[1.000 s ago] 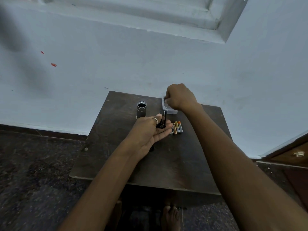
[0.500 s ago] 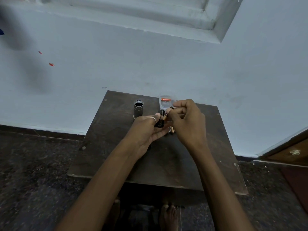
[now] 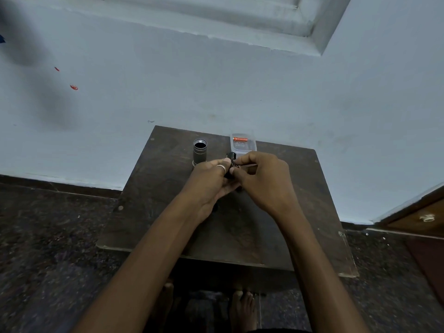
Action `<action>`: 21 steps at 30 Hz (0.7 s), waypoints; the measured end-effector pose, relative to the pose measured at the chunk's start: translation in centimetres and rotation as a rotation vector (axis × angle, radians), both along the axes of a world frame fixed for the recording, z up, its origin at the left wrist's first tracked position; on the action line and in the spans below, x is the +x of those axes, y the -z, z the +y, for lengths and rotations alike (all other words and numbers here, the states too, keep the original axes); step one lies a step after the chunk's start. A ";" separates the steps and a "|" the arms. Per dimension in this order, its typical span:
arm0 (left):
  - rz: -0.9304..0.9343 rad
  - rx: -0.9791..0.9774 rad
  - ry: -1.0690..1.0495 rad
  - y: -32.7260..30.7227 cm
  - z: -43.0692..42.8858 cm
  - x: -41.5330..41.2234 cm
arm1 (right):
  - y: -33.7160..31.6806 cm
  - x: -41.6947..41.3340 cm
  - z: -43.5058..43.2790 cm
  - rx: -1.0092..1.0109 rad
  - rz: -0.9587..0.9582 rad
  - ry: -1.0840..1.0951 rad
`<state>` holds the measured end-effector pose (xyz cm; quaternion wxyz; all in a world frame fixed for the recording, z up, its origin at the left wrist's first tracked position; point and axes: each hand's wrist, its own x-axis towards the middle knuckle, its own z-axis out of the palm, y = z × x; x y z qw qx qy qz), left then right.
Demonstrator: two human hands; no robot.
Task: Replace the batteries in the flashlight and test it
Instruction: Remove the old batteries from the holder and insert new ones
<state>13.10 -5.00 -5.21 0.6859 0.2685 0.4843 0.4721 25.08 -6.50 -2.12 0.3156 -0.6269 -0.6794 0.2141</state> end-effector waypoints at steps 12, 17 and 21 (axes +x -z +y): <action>-0.061 -0.012 0.025 -0.2 0.2 -0.4 | 0.7 1.6 0.8 -0.113 0.159 -0.158; -0.025 0.050 0.111 -0.7 -0.2 -0.3 | 1.1 2.1 1.0 -0.114 0.237 -0.178; 0.012 0.071 0.100 -0.6 -0.2 -0.4 | 1.0 2.3 1.1 -0.104 0.209 -0.190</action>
